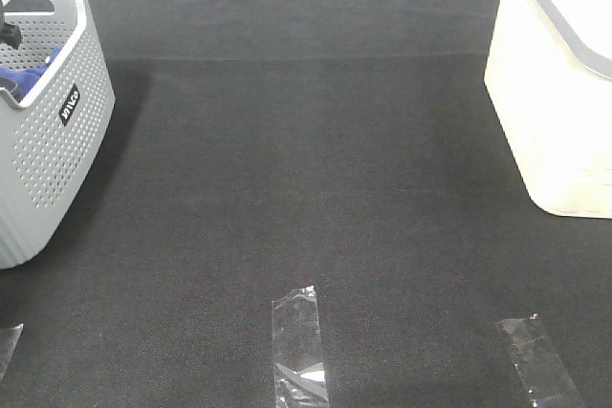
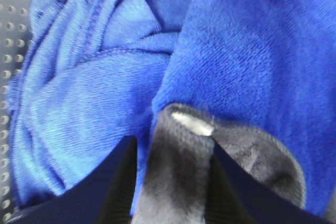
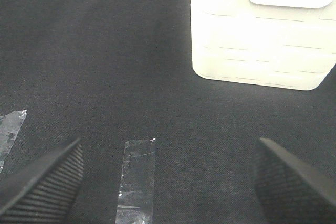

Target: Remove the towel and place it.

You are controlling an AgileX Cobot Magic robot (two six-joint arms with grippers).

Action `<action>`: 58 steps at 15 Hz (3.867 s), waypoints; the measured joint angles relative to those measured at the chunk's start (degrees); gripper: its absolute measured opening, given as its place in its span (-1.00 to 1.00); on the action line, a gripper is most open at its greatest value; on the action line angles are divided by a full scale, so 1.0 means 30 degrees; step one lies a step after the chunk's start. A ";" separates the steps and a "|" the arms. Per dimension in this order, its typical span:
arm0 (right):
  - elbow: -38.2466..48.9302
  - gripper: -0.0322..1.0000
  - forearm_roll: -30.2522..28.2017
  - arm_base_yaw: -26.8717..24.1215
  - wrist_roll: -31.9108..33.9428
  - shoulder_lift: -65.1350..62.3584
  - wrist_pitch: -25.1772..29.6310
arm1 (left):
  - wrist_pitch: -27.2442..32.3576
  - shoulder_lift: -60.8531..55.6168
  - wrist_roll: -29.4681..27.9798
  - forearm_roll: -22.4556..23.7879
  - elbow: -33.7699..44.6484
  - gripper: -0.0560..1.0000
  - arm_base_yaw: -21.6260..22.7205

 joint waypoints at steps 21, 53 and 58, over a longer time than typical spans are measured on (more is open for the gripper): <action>0.0000 0.63 0.0000 0.0000 0.0000 0.0000 0.0000 | -0.0076 -0.3591 0.0840 -0.1375 -0.0038 -0.88 0.0000; -0.0134 0.51 1.7857 0.2044 -1.8831 1.4228 -0.6704 | -0.8422 -1.1020 0.6818 -1.1440 -0.0038 -0.89 -1.3216; -0.0134 0.51 2.5038 0.2082 -2.7483 2.0168 -0.6856 | -0.6417 -1.1039 0.7754 -1.1574 -0.0038 -0.89 -1.4878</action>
